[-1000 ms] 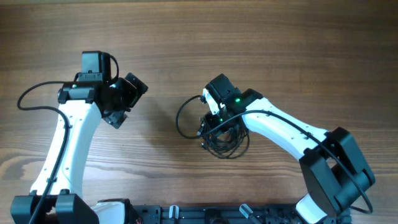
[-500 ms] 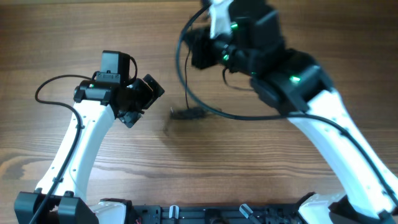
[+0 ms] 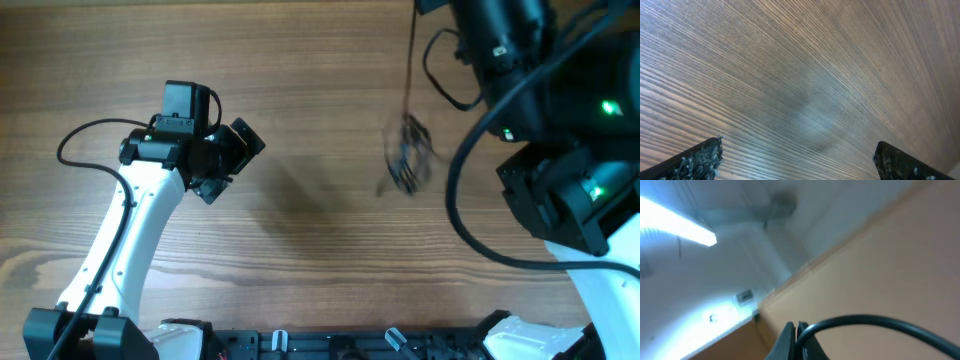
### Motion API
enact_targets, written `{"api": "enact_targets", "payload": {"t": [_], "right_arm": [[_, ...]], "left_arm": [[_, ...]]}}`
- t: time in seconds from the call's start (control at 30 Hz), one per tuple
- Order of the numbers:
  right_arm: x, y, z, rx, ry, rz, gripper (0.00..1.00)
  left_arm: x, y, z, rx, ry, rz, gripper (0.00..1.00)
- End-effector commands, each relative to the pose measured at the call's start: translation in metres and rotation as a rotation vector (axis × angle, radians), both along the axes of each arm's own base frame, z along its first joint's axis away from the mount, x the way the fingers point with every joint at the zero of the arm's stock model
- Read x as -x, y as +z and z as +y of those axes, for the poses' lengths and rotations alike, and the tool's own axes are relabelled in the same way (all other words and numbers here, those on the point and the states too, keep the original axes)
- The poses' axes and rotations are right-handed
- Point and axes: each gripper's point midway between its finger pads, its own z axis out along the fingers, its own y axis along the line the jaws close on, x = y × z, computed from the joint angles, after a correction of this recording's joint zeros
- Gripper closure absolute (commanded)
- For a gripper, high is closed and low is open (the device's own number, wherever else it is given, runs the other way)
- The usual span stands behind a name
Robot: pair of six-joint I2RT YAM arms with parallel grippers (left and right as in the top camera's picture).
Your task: Untangle cables
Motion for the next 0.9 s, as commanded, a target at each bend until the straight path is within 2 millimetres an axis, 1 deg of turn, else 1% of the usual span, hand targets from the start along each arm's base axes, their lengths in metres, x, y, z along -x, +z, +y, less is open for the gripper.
{"api": "enact_targets", "payload": {"t": [0.0,0.03,0.07,0.1,0.13,0.17,0.2,0.23,0.27,0.3,0.33,0.37,0.4,0.43,0.5,0.53,0.57,0.6,0.63,0.67,0.7,0.73,0.77,0.8,0.83,0.87], "right_arm": [[-0.043,-0.078,0.067,0.153,0.162,0.191,0.95],[-0.057,-0.094,0.077,0.156,0.168,0.228,0.96],[-0.057,-0.079,0.078,0.080,0.188,0.198,0.96],[-0.049,-0.055,0.074,0.024,0.203,0.111,0.96],[-0.033,-0.018,0.062,-0.052,0.210,-0.019,0.95],[-0.007,0.024,0.038,-0.149,0.193,-0.158,0.96],[0.003,0.038,0.021,-0.193,0.153,-0.186,0.95],[0.003,0.037,0.011,-0.157,0.089,-0.168,0.95],[-0.001,0.028,0.013,-0.119,0.071,-0.131,0.96],[-0.020,-0.003,0.020,-0.037,0.033,-0.010,0.96],[-0.042,-0.040,0.021,0.019,-0.029,0.134,0.96],[-0.065,-0.078,0.012,0.047,-0.147,0.278,0.96],[-0.076,-0.095,0.005,0.020,-0.204,0.352,0.96],[-0.075,-0.086,0.008,0.001,-0.182,0.322,0.96],[-0.054,-0.039,0.009,-0.083,-0.092,0.166,0.96],[-0.038,-0.010,0.005,-0.143,-0.048,0.068,0.96],[-0.026,0.008,0.000,-0.183,-0.026,0.005,0.96],[-0.009,0.032,-0.010,-0.251,-0.002,-0.083,0.96],[0.002,0.047,-0.018,-0.303,0.009,-0.139,0.95],[0.007,0.053,-0.021,-0.338,0.031,-0.153,0.96],[0.008,0.051,-0.014,-0.324,0.065,-0.147,0.95],[0.004,0.043,-0.004,-0.279,0.091,-0.120,0.96],[-0.006,0.025,0.008,-0.222,0.099,-0.054,0.96],[-0.022,-0.002,0.019,-0.152,0.087,0.050,0.96],[-0.042,-0.045,0.036,-0.054,0.083,0.194,0.96],[-0.045,-0.061,0.045,-0.010,0.108,0.238,0.96]], "left_arm": [[-0.001,-0.001,-0.002,0.001,-0.012,0.001,0.00],[-0.001,-0.001,-0.002,0.001,-0.012,0.001,0.00],[-0.001,-0.001,-0.002,0.001,-0.013,0.002,0.00],[-0.001,-0.001,-0.002,0.001,-0.013,0.002,0.00],[-0.001,-0.001,-0.002,0.001,-0.013,0.002,0.00],[-0.001,-0.001,-0.002,0.001,-0.013,0.002,0.00],[-0.001,-0.001,-0.002,0.001,-0.013,0.002,0.00],[-0.001,-0.001,-0.002,0.000,-0.013,0.001,0.00],[-0.002,0.000,-0.002,0.001,-0.013,-0.004,0.01],[-0.003,0.000,-0.002,0.002,-0.013,-0.010,0.00],[-0.006,0.001,-0.002,0.003,-0.013,-0.022,0.00],[-0.008,0.002,-0.003,0.004,-0.013,-0.032,0.00],[-0.009,0.003,-0.003,0.005,-0.013,-0.037,0.00],[-0.009,0.003,-0.003,0.005,-0.013,-0.037,0.00],[-0.011,0.003,-0.002,0.001,-0.011,-0.042,0.08],[-0.011,0.003,-0.001,-0.008,-0.007,-0.045,0.08],[-0.011,0.003,-0.001,-0.008,-0.007,-0.045,0.08],[-0.012,0.002,-0.001,-0.008,-0.007,-0.044,0.07],[-0.014,0.003,-0.002,-0.002,-0.009,-0.051,0.05],[-0.017,0.004,-0.004,0.010,-0.013,-0.064,0.04],[-0.021,0.006,-0.008,0.028,-0.020,-0.081,0.04],[-0.024,0.008,-0.012,0.053,-0.030,-0.094,0.04],[-0.024,0.009,-0.017,0.070,-0.043,-0.097,0.04],[-0.024,0.009,-0.021,0.074,-0.054,-0.101,0.04],[-0.026,0.009,-0.031,0.076,-0.081,-0.113,0.04],[-0.029,0.009,-0.039,0.080,-0.103,-0.129,0.04]]}}
